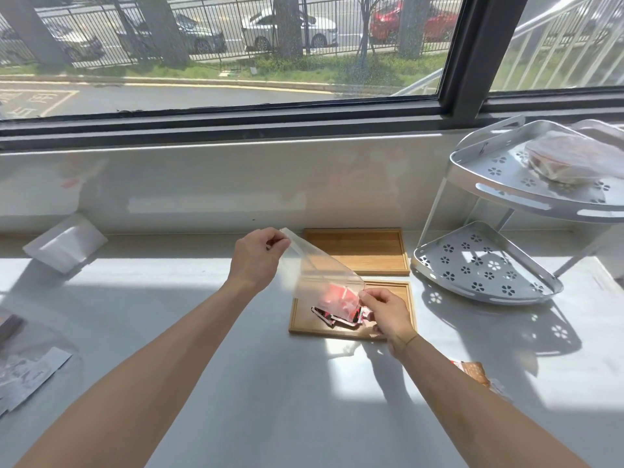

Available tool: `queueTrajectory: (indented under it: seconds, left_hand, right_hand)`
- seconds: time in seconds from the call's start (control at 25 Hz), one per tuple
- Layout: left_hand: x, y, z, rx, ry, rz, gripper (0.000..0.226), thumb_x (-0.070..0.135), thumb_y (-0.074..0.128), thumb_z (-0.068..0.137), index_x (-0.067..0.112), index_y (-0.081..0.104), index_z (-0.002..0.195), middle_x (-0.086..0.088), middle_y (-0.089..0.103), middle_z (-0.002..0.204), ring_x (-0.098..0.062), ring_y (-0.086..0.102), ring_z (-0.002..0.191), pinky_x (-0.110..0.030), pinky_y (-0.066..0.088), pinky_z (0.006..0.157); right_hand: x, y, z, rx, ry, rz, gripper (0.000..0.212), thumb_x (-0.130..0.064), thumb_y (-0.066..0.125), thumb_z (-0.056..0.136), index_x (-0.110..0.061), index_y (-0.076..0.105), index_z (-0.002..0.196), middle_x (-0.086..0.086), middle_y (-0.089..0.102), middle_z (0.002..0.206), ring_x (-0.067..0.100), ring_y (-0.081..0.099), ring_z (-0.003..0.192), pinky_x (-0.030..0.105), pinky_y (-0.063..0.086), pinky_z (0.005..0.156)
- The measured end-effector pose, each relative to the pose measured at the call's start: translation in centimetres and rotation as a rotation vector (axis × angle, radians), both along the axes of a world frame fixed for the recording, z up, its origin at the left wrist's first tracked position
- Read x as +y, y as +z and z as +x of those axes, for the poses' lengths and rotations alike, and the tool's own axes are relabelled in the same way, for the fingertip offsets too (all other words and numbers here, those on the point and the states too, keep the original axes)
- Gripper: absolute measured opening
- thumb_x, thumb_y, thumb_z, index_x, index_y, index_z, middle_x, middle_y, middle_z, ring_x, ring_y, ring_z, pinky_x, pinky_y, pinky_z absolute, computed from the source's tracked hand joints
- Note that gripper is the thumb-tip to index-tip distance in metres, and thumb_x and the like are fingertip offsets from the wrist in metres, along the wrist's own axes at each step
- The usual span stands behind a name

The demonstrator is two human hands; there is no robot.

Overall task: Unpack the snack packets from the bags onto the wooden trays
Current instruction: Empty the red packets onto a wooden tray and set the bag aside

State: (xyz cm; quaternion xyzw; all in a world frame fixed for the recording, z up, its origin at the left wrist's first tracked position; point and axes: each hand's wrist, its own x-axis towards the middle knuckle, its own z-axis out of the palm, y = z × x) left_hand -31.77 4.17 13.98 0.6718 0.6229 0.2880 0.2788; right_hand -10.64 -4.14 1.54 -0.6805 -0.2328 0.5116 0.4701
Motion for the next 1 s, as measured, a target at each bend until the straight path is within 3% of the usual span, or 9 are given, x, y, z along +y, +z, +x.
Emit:
queueTrajectory:
  seconds: [0.2,0.48,0.8,0.92,1.0]
  left_hand:
    - [-2.0,-1.6,2.5,-0.209,-0.037,-0.156,0.009,0.021,0.065,0.09,0.015,0.072,0.088,0.008,0.062,0.074,-0.011,0.053,0.066,-0.025,0.042,0.062]
    - [-6.0,-5.9,12.7,-0.431,-0.16,-0.458,0.009,0.011,0.075,0.083,0.012,0.067,0.078,-0.003,0.063,0.076,-0.015,0.053,0.067,-0.023,0.041,0.058]
    - [-14.1,-9.5,30.7,-0.351,-0.539,-0.705,0.004,0.008,0.067,0.089,0.012,0.067,0.089,-0.002,0.06,0.076,-0.016,0.052,0.067,-0.028,0.04,0.06]
    - [-17.6,-11.0,37.1,-0.238,-0.665,-0.683,0.011,0.011,0.065,0.089,0.017,0.066,0.08,-0.003,0.06,0.072,-0.016,0.052,0.063,-0.027,0.04,0.059]
    - [-19.9,-12.2,40.8,-0.141,-0.741,-0.598,0.017,0.011,0.065,0.087,0.021,0.067,0.074,-0.002,0.063,0.07,-0.018,0.055,0.064,-0.028,0.042,0.062]
  right_hand:
    - [-3.4,1.8,4.8,-0.025,-0.06,0.016,0.007,-0.015,0.066,0.09,-0.014,0.066,0.083,0.002,0.066,0.077,0.014,0.049,0.061,0.023,0.033,0.048]
    - [-14.5,3.5,14.8,-0.095,-0.24,-0.005,0.001,-0.014,0.069,0.087,-0.014,0.069,0.085,0.002,0.066,0.078,0.015,0.056,0.068,0.028,0.041,0.059]
    - [-31.6,2.7,24.7,-0.117,-0.531,-0.151,0.011,-0.017,0.068,0.087,-0.012,0.072,0.097,0.005,0.074,0.089,0.016,0.062,0.075,0.029,0.045,0.065]
    - [-37.0,1.5,27.3,-0.102,-0.606,-0.225,0.012,-0.019,0.067,0.088,-0.014,0.071,0.097,0.006,0.075,0.092,0.017,0.063,0.077,0.031,0.046,0.068]
    - [-39.9,0.7,28.5,-0.074,-0.658,-0.271,0.012,-0.019,0.066,0.088,-0.013,0.071,0.098,0.007,0.075,0.091,0.016,0.062,0.075,0.027,0.044,0.061]
